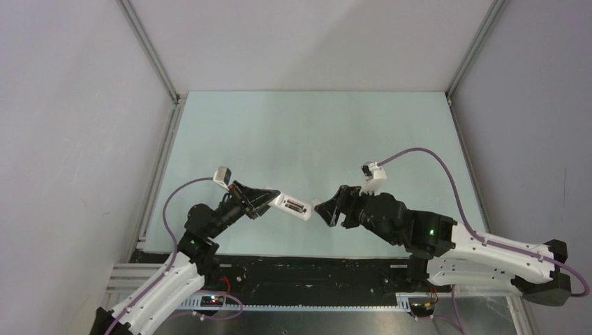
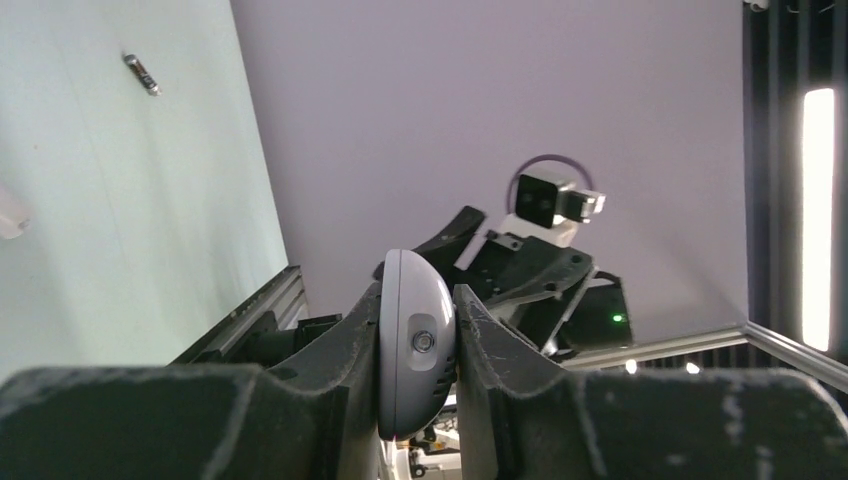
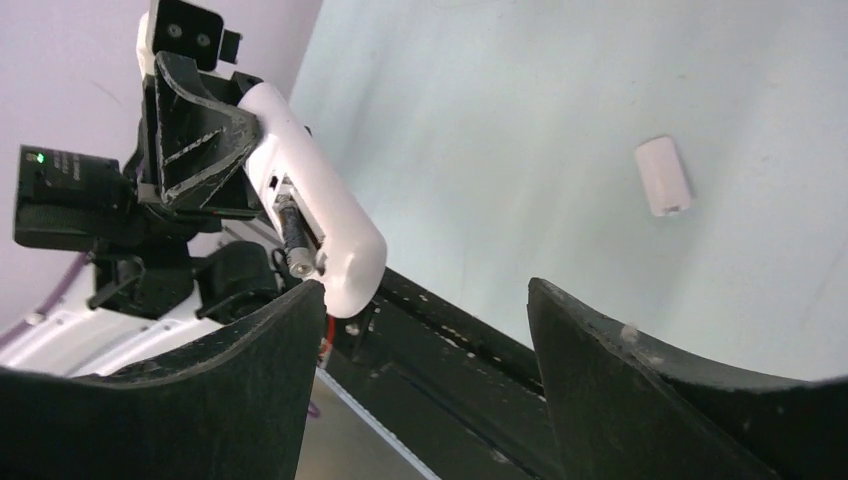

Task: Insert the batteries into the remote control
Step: Load the battery into the remote control.

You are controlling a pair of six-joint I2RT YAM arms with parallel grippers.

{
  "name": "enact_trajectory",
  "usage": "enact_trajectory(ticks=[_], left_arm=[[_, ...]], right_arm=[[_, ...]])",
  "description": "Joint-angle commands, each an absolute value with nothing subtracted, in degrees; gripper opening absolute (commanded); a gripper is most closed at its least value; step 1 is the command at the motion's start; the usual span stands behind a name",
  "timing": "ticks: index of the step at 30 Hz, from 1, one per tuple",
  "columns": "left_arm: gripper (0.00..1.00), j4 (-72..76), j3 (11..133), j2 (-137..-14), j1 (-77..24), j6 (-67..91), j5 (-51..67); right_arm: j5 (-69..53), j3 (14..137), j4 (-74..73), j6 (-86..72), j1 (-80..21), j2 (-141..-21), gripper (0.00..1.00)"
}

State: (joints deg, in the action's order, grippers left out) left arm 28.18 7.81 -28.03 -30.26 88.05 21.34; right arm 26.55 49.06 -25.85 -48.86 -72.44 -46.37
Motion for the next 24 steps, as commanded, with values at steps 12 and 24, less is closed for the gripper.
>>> enact_trajectory(ticks=[12, 24], left_arm=[[0.00, 30.7, 9.5, -25.2, -30.5, 95.1, 17.1], [0.00, 30.7, 10.0, -25.4, -30.4, 96.2, 17.2]], right_arm=[[29.9, 41.4, 2.4, -48.9, -75.6, -42.3, 0.85], [26.5, 39.1, 4.9, -55.1, -73.4, -43.1, 0.96]])
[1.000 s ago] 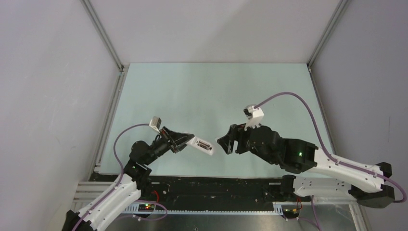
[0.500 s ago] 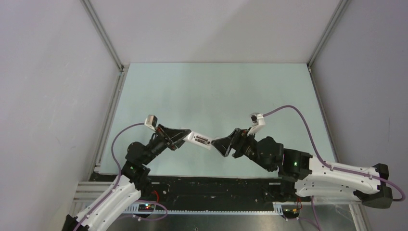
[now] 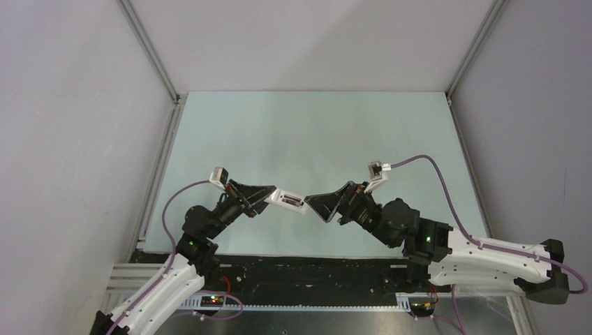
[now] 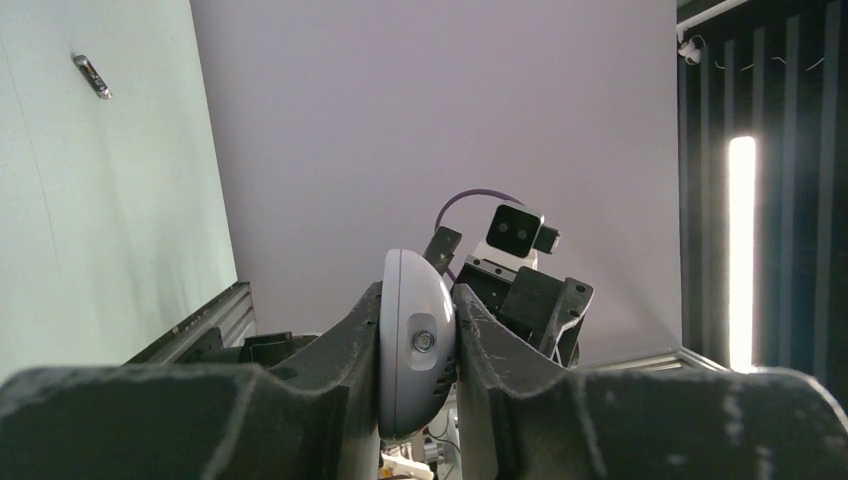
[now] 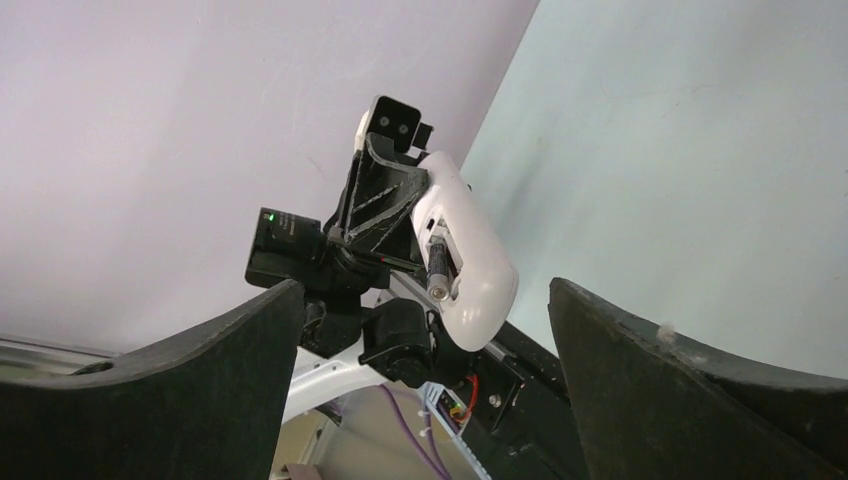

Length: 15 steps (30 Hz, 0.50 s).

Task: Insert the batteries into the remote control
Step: Load the battery into the remote control.

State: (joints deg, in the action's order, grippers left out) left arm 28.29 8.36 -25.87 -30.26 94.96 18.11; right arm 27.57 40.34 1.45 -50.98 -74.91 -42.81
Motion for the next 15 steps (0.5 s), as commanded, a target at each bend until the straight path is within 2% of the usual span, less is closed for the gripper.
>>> enact_trajectory(ticks=[1, 6, 15], left_arm=[[0.00, 30.7, 10.0, -25.3, -30.5, 96.2, 17.1], [0.00, 30.7, 9.7, -24.8, -30.5, 96.5, 16.8], [0.00, 30.7, 9.6, -24.8, -30.5, 96.5, 16.7]], right_arm=[[25.7, 38.5, 6.4, -55.7, -72.6, -43.1, 0.95], [19.5, 34.8, 13.4, -59.5, -69.8, -44.8, 0.93], [15.4, 34.4, 18.3, -58.0, -69.5, -47.8, 0.91]])
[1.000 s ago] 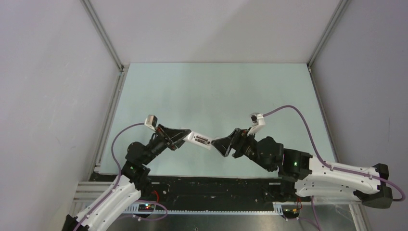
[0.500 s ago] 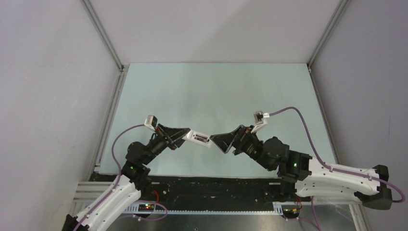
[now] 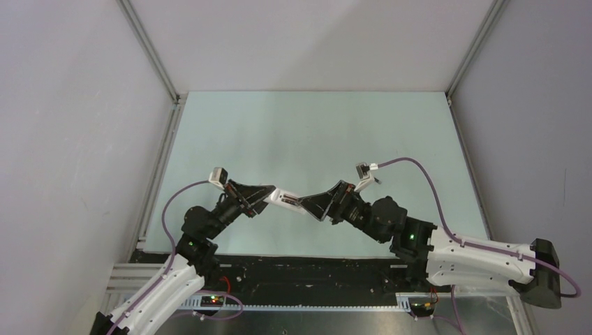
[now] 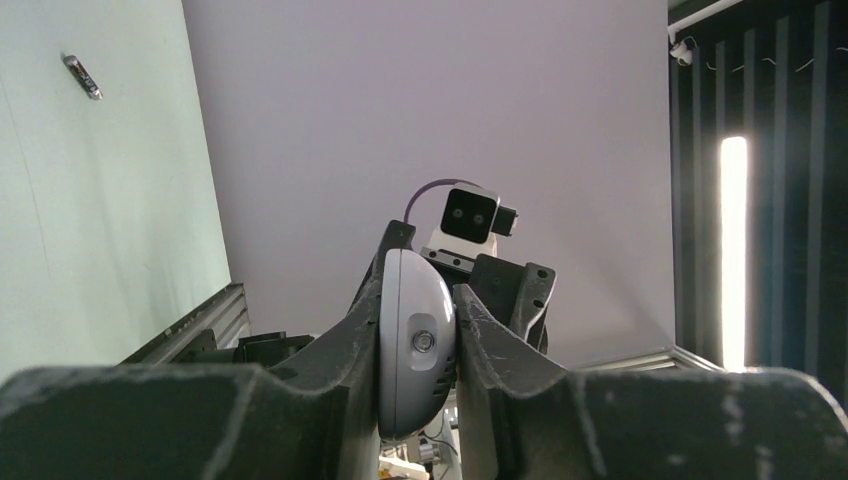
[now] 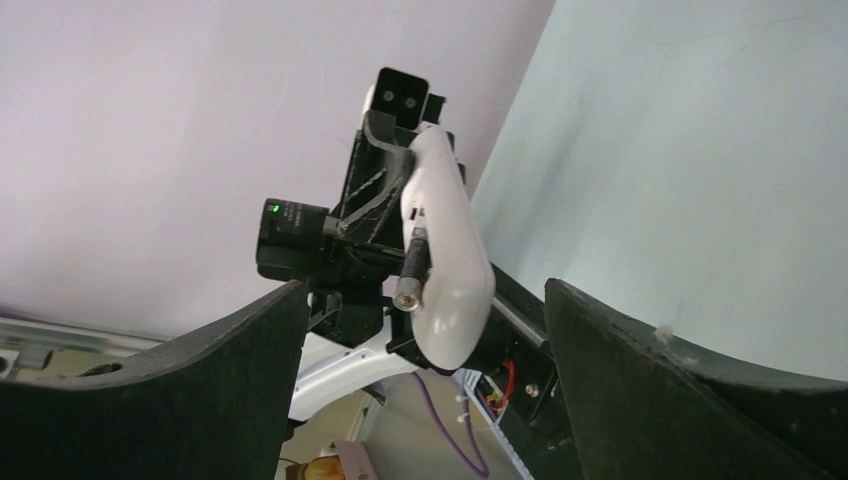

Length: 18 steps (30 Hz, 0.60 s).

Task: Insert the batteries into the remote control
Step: Load the battery into the remote control.

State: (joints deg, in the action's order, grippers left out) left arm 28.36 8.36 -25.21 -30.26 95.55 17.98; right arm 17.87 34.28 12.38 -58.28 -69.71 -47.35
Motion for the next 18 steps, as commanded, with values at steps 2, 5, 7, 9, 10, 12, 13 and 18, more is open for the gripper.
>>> enact_trajectory(ticks=[2, 5, 7, 9, 10, 12, 13, 18], left_arm=[[0.00, 30.7, 9.6, -24.7, -30.5, 96.5, 16.7], [0.00, 30.7, 9.6, -24.6, -30.5, 96.5, 16.8], [0.00, 30.7, 9.6, -24.5, -30.5, 96.5, 16.9], [0.00, 30.7, 9.7, -24.5, -30.5, 96.5, 16.8], [0.00, 30.7, 9.6, -24.4, -30.5, 96.4, 16.9], [0.00, 30.7, 9.7, -24.3, -30.5, 96.4, 16.7], [0.00, 30.7, 9.7, -24.2, -30.5, 96.5, 16.7], [0.00, 30.7, 9.6, -24.2, -30.5, 96.5, 16.9]], right_arm=[[14.8, 34.2, 19.0, -57.7, -69.5, -47.8, 0.88], [14.6, 33.4, 19.9, -57.8, -69.5, -47.7, 0.84], [14.4, 32.3, 21.2, -58.2, -69.4, -47.6, 0.80], [14.1, 31.7, 22.3, -58.5, -69.3, -47.7, 0.77], [13.8, 31.5, 22.9, -58.7, -69.2, -47.9, 0.76], [13.3, 31.4, 23.2, -58.9, -69.1, -48.4, 0.74], [13.2, 31.3, 23.3, -58.9, -69.0, -48.5, 0.74], [12.4, 31.1, 24.7, -59.0, -68.5, -49.3, 0.68]])
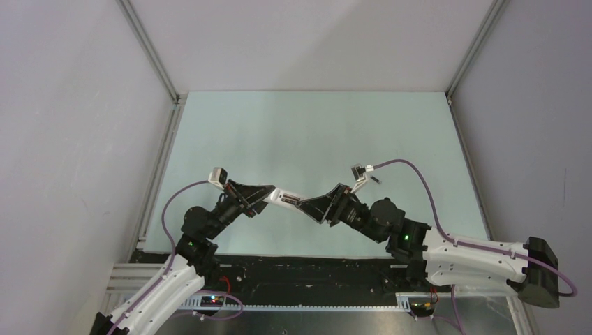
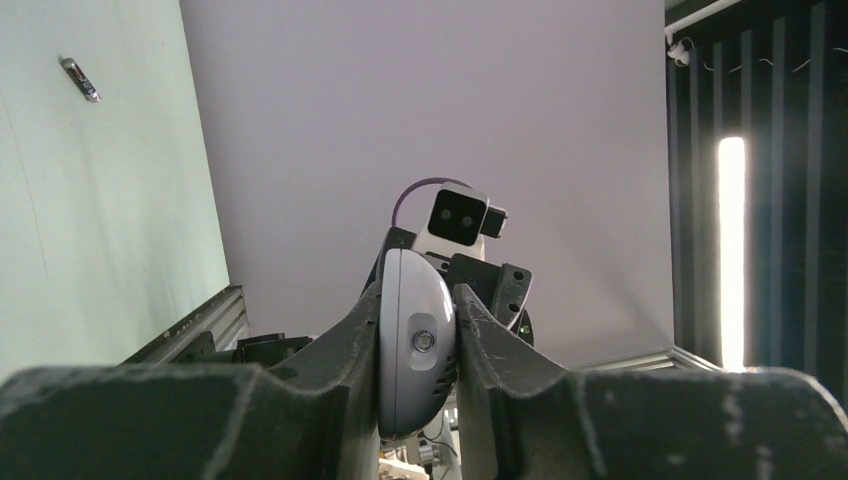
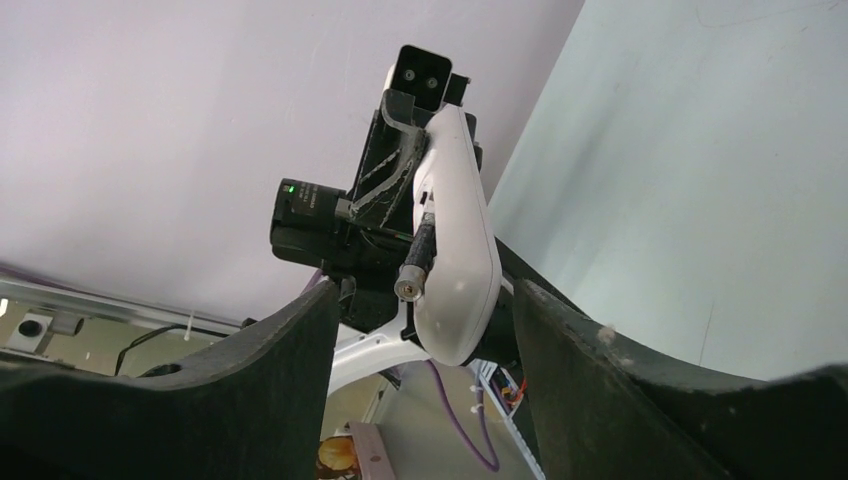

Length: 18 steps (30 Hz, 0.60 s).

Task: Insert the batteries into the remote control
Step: Load the battery into the remote control.

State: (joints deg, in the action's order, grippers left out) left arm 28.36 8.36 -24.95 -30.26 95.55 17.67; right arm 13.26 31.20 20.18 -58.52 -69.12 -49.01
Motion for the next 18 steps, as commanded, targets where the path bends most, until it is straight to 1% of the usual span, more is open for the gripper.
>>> enact_trajectory(ticks=[1, 7, 18], left_arm=[[0.00, 30.7, 9.6, -24.2, -30.5, 96.6, 16.9], [0.00, 30.7, 9.5, -24.2, -30.5, 96.6, 17.0], [0.00, 30.7, 9.3, -24.0, -30.5, 96.5, 17.1]], right_arm=[[12.1, 31.0, 24.9, -59.2, -68.4, -49.5, 0.67], [11.3, 29.7, 27.5, -60.3, -67.9, -50.0, 0.61], [11.0, 29.3, 28.3, -60.8, -67.6, -50.6, 0.58]])
